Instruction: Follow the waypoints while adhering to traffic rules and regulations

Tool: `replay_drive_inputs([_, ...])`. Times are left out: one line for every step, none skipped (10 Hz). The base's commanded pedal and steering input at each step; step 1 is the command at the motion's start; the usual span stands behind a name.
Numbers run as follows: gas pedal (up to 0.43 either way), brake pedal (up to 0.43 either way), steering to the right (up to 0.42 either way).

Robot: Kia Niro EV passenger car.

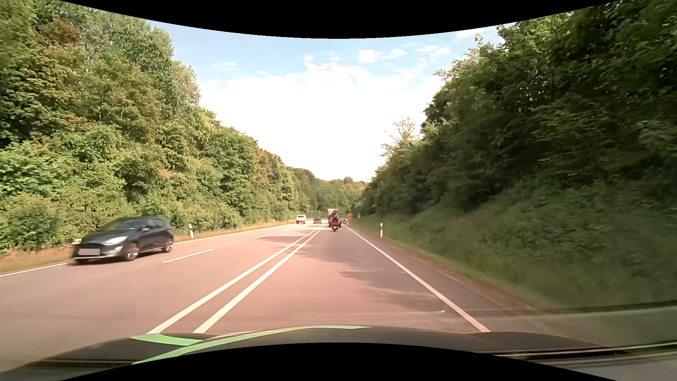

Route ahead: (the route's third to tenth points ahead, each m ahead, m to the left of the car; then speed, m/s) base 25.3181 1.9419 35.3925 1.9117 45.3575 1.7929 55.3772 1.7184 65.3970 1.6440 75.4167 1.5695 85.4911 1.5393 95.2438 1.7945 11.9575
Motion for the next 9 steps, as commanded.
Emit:
replay_drive_inputs([0.087,0.0,0.002])
replay_drive_inputs([0.067,0.0,0.002])
replay_drive_inputs([0.067,0.0,0.002])
replay_drive_inputs([0.059,0.0,0.002])
replay_drive_inputs([0.047,0.0,0.003])
replay_drive_inputs([0.047,0.0,0.002])
replay_drive_inputs([0.047,0.0,0.002])
replay_drive_inputs([0.039,0.0,0.002])
replay_drive_inputs([0.028,0.0,0.002])
